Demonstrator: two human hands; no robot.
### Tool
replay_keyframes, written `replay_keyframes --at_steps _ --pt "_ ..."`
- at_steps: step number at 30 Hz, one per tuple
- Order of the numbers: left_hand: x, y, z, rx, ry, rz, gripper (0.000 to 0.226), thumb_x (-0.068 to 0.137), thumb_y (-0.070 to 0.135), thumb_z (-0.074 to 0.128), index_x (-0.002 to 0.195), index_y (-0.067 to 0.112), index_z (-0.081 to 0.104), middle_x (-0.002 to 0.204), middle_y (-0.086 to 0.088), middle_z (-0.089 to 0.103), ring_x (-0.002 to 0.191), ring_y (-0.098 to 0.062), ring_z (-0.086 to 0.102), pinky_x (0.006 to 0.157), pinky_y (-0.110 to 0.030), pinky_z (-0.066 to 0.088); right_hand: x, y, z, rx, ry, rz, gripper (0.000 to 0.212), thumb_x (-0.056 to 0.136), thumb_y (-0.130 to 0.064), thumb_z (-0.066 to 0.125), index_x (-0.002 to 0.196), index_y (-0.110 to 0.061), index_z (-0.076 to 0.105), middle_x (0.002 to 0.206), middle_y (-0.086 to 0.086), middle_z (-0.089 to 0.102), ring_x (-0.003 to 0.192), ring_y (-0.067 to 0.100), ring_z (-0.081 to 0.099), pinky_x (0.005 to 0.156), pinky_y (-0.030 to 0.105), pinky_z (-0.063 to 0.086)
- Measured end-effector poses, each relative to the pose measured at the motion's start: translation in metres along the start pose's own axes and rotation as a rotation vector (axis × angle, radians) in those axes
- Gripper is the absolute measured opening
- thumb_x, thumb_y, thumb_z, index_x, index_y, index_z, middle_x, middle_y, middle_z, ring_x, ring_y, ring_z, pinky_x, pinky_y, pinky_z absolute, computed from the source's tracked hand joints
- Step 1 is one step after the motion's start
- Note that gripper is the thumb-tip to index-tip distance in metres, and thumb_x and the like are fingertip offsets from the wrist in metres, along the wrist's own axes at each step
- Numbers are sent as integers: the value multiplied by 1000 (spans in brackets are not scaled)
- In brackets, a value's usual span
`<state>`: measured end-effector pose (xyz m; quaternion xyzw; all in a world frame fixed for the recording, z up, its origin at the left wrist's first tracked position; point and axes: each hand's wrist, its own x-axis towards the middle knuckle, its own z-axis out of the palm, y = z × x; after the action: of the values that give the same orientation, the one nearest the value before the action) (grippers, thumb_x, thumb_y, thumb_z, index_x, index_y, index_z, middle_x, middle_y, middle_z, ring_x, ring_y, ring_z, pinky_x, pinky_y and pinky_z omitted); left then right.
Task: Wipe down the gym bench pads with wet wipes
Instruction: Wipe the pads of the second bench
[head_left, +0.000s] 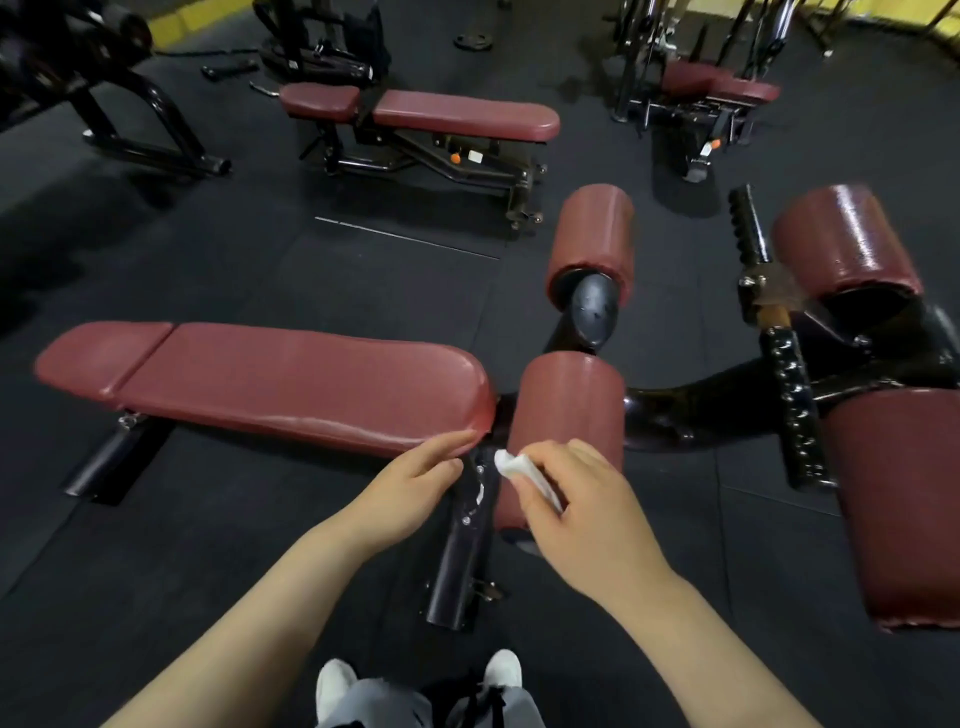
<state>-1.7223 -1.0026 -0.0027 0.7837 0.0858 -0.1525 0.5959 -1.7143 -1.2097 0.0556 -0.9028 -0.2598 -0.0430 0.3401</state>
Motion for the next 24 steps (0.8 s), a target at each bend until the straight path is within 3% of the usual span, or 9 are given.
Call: replay_keyframes --at_steps 4,7,12,16,24 --pt "-9 -12 -59 135 -3 10 43 99 21 50 137 41 52 139 26 51 131 7 42 110 -22 32 26 -31 39 151 95 158 22 96 -48 56 78 -34 53 73 -11 58 77 9 56 65 19 44" --pt "-16 -29 -106 269 -10 -36 45 98 25 51 140 42 48 143 22 47 131 3 40 105 -19 30 42 -49 73 248 135 284 26 95 -45 60 76 -26 56 73 -7 60 73 13 59 66 29 50" --pt "-19 -43 -163 420 -23 -35 48 98 28 49 144 39 44 143 24 44 132 2 38 104 -19 29 54 -70 105 400 241 422 14 93 -39 61 82 -31 62 74 -10 64 68 4 61 58 9 45" --pt "-6 -34 -175 450 -70 25 49 97 26 48 144 40 43 140 29 41 125 9 36 100 -16 28 58 -70 105 439 255 489 7 92 -36 59 86 -37 62 81 -13 67 73 2 63 61 8 46" --pt "43 -5 -161 548 -185 155 59 93 16 47 148 37 39 147 26 34 132 11 25 108 -15 19 78 -47 81 299 295 490 13 94 -27 55 92 -39 57 86 -19 65 80 -1 63 61 7 45"
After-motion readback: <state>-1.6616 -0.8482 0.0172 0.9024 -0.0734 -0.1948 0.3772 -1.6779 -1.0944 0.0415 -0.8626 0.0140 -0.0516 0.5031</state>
